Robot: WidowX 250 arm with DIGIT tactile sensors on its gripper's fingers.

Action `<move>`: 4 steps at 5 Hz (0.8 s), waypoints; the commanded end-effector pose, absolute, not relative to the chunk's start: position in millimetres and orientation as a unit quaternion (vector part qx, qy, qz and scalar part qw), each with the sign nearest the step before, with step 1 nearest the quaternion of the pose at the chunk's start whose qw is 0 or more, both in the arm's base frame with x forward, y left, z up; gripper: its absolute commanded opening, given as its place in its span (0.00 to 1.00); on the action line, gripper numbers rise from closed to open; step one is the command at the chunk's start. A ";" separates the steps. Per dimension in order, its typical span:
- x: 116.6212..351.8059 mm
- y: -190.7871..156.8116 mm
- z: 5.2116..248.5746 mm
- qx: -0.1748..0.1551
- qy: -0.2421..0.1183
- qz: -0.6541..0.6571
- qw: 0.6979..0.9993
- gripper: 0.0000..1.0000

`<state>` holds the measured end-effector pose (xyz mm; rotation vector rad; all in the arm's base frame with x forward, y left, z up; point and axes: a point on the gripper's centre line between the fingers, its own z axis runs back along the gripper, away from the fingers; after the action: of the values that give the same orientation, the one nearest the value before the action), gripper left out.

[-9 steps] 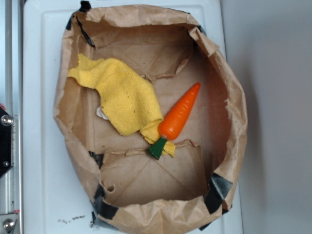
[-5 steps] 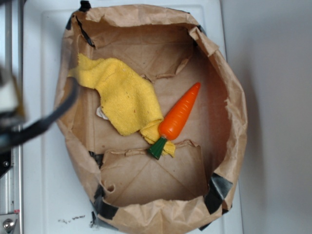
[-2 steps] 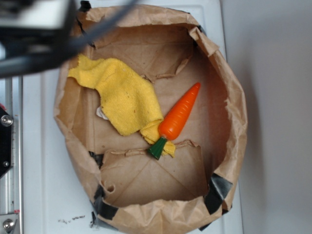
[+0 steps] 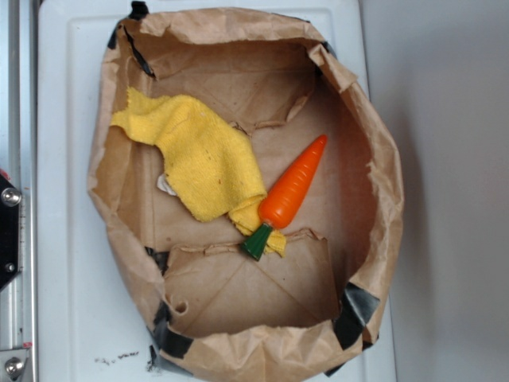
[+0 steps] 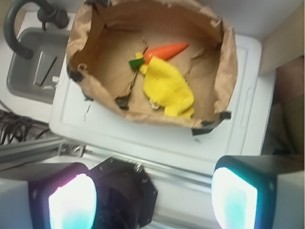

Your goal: Grab the yellow cloth.

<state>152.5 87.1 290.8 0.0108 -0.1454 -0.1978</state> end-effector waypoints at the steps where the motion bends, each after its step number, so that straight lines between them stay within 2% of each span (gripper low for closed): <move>1: 145.3 87.2 304.0 0.015 -0.081 -0.089 0.993 1.00; 2: 145.3 87.2 304.0 0.015 -0.081 -0.089 0.993 1.00; 3: 173.0 95.5 269.0 0.010 -0.083 -0.102 0.991 1.00; 4: 179.0 94.4 251.1 -0.022 -0.079 -0.147 0.986 1.00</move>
<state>182.1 95.4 236.2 -0.0652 -0.1402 -0.3039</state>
